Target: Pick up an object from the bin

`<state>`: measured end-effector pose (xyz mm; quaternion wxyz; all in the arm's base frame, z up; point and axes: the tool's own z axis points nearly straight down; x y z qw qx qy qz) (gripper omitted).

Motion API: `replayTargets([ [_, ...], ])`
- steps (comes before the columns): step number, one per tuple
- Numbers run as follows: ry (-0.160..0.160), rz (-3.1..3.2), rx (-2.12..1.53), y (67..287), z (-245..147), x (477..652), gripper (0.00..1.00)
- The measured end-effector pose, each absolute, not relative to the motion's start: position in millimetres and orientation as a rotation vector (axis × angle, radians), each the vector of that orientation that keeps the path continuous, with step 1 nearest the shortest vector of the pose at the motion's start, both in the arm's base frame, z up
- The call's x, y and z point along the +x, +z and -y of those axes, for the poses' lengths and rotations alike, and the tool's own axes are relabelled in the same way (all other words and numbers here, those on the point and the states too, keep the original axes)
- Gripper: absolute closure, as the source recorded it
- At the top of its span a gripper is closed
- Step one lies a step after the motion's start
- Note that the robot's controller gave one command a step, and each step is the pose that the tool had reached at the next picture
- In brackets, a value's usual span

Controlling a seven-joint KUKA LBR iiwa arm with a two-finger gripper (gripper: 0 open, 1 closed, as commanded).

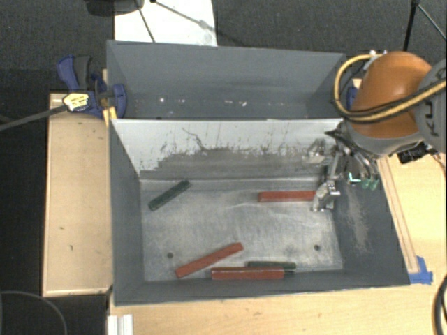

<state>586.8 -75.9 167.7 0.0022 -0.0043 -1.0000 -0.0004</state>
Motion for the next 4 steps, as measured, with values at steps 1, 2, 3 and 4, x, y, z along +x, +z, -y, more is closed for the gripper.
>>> replayTargets([
  [1, 0.001, 3.145, -0.011, 171.9, 75.9, 588.7, 0.00],
  [2, 0.002, 3.151, 0.011, 75.1, 70.2, 584.9, 1.00],
  [3, 0.002, 3.151, 0.013, 75.1, 70.2, 584.9, 1.00],
  [4, 0.000, 3.144, 0.006, 206.1, 73.2, 575.7, 1.00],
])
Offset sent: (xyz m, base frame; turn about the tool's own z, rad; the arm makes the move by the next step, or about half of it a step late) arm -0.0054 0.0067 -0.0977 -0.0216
